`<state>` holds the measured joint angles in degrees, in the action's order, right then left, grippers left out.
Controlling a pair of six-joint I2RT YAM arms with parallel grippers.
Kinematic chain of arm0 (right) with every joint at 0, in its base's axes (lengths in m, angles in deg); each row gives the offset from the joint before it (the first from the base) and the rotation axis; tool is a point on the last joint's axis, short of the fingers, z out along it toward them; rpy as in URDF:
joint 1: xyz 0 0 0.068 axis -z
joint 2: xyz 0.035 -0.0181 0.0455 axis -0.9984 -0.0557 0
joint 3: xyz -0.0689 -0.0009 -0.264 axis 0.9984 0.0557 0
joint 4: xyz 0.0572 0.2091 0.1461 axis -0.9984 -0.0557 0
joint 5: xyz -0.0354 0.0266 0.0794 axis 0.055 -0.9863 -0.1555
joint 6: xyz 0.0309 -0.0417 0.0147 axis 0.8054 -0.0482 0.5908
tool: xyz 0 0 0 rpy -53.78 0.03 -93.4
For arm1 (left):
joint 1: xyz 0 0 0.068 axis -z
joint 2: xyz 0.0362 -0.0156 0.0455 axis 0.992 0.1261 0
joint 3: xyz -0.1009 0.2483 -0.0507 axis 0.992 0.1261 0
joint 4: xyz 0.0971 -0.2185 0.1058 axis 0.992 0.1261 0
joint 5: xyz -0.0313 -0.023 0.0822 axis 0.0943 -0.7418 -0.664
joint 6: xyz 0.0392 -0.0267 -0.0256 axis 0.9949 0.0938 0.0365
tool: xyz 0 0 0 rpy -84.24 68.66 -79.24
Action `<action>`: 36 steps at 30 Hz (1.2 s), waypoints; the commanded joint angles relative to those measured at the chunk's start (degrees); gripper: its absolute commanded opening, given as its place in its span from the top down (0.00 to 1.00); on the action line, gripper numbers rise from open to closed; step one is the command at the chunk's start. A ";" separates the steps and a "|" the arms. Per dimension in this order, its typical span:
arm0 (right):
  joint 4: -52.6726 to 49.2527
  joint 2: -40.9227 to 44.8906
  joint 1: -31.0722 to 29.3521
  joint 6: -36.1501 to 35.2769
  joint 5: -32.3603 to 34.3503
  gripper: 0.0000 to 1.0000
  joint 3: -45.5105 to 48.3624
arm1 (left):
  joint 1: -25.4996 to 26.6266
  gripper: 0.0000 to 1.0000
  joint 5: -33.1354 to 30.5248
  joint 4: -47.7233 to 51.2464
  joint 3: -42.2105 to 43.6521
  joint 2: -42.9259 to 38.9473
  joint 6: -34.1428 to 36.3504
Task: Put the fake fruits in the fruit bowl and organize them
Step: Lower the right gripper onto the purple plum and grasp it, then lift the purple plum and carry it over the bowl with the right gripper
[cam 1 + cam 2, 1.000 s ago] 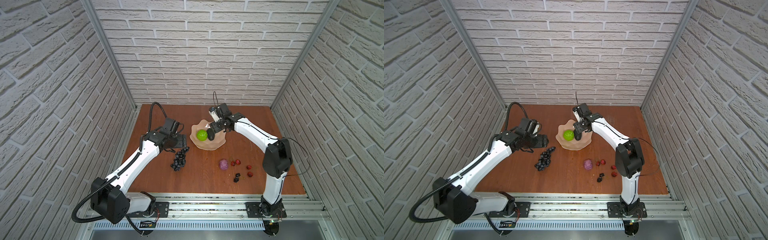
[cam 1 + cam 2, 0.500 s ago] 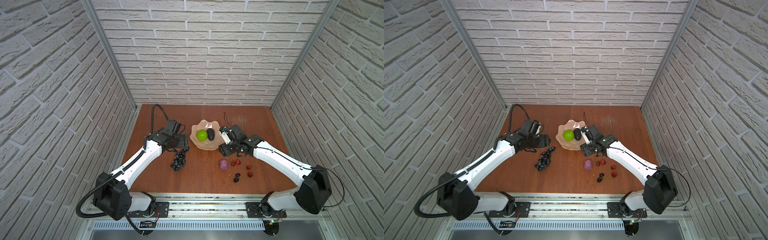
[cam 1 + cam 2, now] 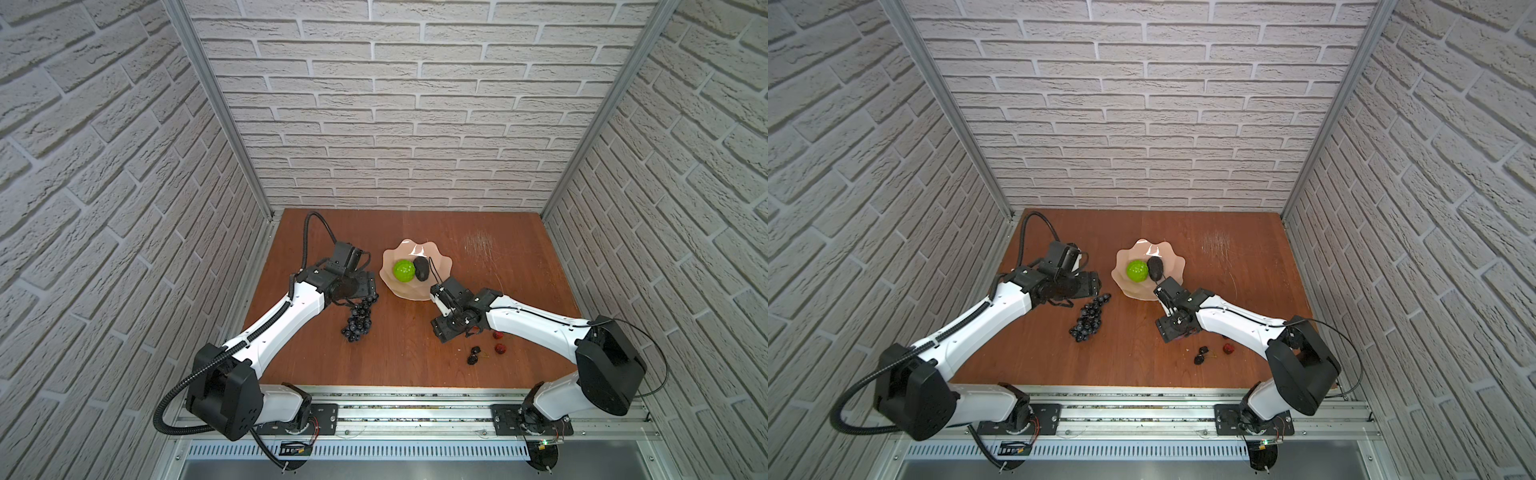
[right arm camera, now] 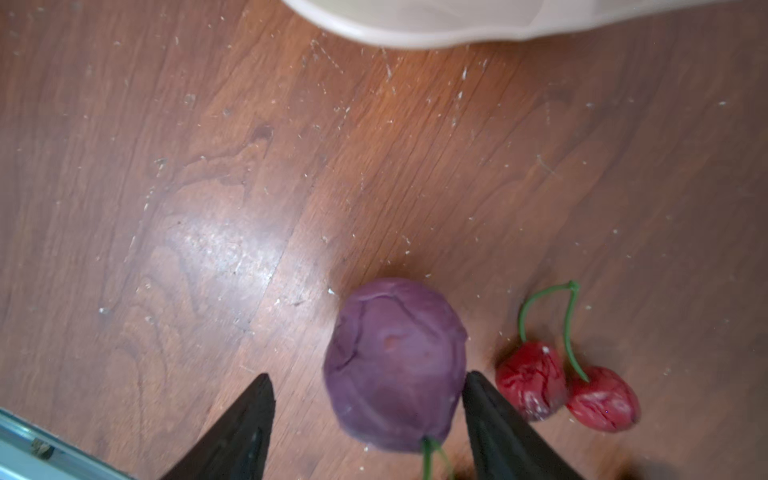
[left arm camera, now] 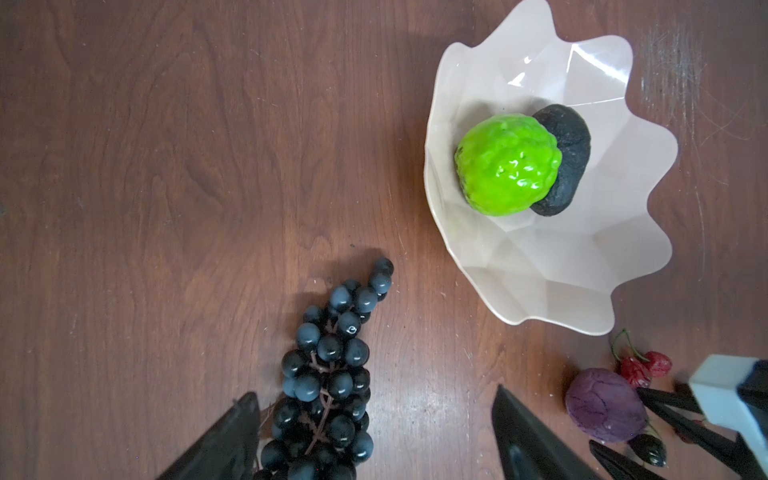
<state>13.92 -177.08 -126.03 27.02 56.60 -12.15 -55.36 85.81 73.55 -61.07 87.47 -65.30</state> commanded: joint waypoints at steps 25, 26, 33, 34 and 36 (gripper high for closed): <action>0.28 2.03 0.07 -2.08 -0.09 0.58 0.38 | -0.15 0.13 -2.64 0.03 -0.79 0.08 -0.51; -0.68 3.47 0.11 -2.06 -0.13 0.58 -0.05 | -0.14 0.14 -3.48 0.44 -1.09 -0.02 -0.83; -9.05 6.57 0.60 -7.09 2.41 0.58 -11.97 | -0.27 0.13 -4.90 -3.77 3.94 -3.51 -3.14; -9.57 5.49 0.96 -8.32 2.84 0.57 -14.77 | -0.33 0.13 -4.74 -3.48 4.08 -3.30 -2.93; -10.44 2.69 2.27 -10.13 3.25 0.58 -20.22 | -0.42 0.13 -4.58 -2.36 3.99 -3.20 -2.46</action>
<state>5.39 -172.38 -125.09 20.75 58.15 -27.56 -55.38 82.27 72.10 -57.71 85.15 -67.35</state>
